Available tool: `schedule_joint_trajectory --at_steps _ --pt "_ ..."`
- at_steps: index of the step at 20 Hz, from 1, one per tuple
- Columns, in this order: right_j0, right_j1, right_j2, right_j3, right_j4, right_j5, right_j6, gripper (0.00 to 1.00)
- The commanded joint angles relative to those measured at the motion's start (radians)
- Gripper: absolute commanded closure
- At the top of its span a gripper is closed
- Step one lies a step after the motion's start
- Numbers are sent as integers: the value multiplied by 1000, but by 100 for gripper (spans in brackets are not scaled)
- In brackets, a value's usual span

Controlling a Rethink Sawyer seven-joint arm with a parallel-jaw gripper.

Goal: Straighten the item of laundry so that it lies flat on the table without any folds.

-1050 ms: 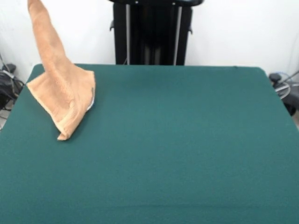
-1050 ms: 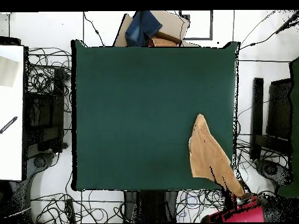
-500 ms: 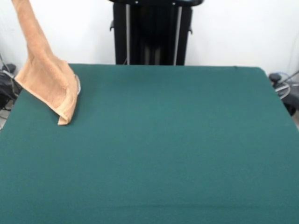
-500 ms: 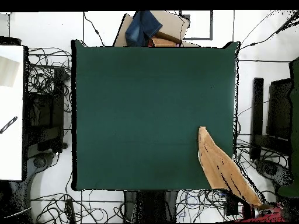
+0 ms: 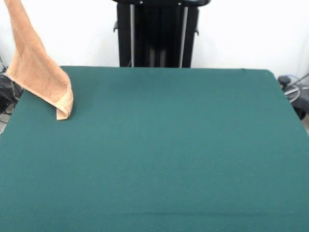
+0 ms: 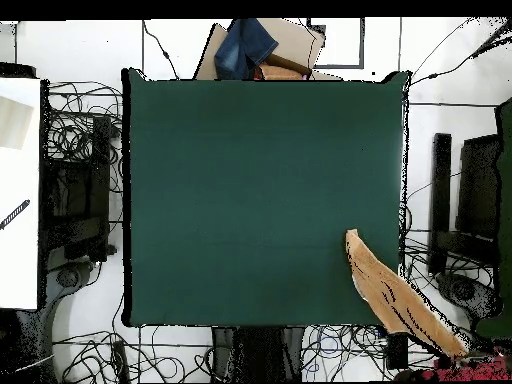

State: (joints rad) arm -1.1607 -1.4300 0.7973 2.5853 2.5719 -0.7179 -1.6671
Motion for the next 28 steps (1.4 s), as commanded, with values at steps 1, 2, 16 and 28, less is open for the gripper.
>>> schedule_joint_trajectory --at_steps 1,2,16,28 --pt "46 -33 -36 -123 92 -173 -169 100" --pt "58 -38 -40 -132 96 -189 -168 100" --pt "355 -47 -113 -26 82 -113 172 100" --pt "629 109 -256 91 -203 104 856 100"
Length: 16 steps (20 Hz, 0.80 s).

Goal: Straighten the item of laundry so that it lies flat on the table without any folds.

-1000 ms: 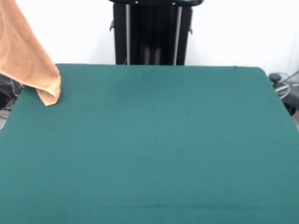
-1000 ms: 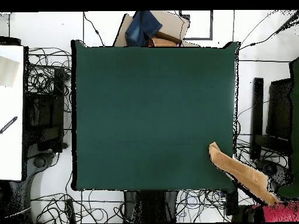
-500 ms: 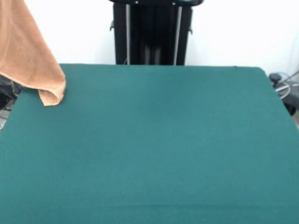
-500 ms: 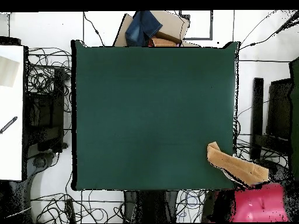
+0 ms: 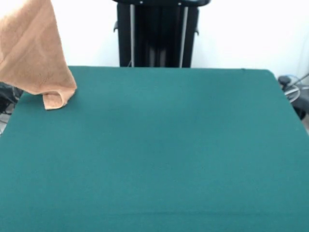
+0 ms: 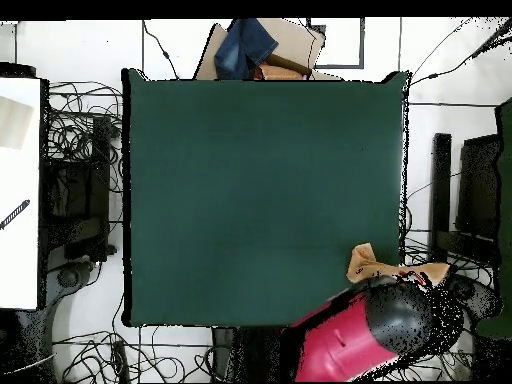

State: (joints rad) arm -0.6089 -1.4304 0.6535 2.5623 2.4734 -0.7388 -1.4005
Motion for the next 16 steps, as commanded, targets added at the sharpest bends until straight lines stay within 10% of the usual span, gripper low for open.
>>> schedule_joint_trajectory --at_steps 1,16 --pt "90 124 -121 112 -124 133 624 100" --pt "254 180 -155 159 -169 193 998 100"
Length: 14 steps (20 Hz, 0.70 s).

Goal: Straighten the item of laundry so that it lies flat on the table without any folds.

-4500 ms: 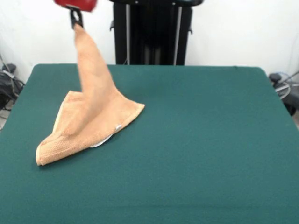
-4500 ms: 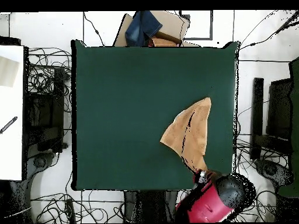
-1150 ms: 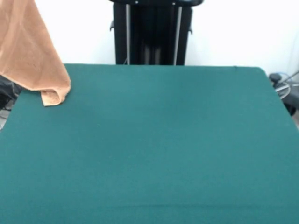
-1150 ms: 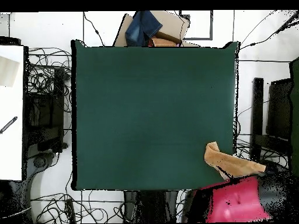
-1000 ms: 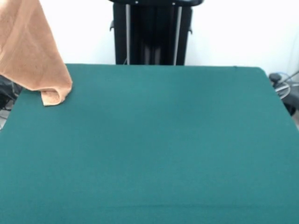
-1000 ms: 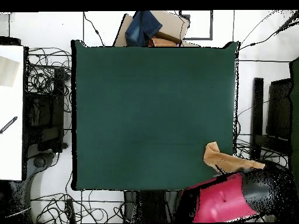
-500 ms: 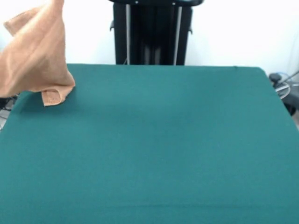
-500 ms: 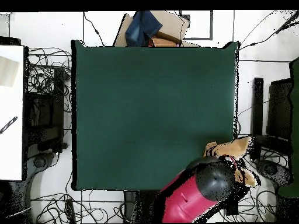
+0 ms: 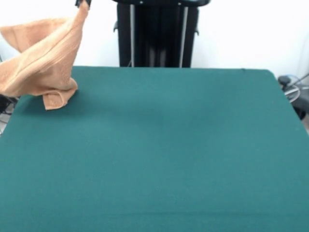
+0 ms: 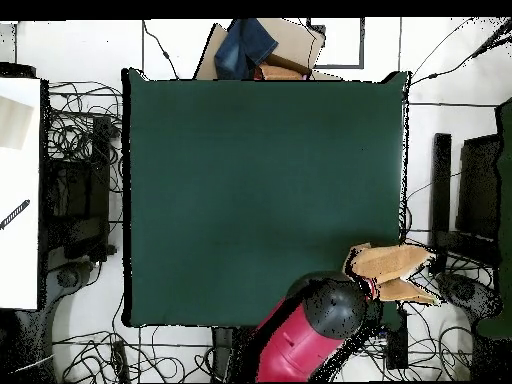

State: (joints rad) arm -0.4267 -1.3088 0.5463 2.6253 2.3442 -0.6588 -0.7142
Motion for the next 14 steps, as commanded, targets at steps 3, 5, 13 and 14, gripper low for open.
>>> schedule_joint_trajectory --at_steps 3,5,13,14 --pt "120 71 -65 112 -62 131 398 100" --pt "151 86 -75 115 -92 122 455 100" --pt "219 134 -42 45 -12 61 490 100" --pt "220 137 -40 39 -4 54 493 100"
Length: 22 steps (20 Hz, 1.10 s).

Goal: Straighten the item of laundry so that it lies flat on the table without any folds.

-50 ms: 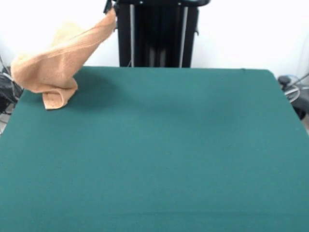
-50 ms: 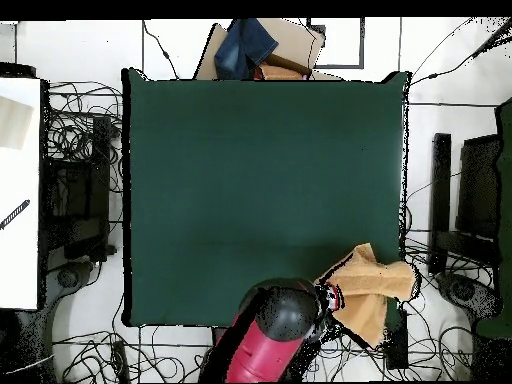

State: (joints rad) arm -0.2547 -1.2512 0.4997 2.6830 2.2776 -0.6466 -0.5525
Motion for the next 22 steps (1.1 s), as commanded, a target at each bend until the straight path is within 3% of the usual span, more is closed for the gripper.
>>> schedule_joint_trajectory --at_steps 1,8,13,15,18,22 --pt "49 82 9 -24 70 35 334 100" --pt "21 114 104 -101 187 3 261 100" --pt "9 124 120 -118 192 13 236 100" --pt "-28 130 176 -140 264 0 160 100" --pt "-47 144 194 -144 241 19 168 100" --pt "-57 174 189 -146 131 68 228 100"
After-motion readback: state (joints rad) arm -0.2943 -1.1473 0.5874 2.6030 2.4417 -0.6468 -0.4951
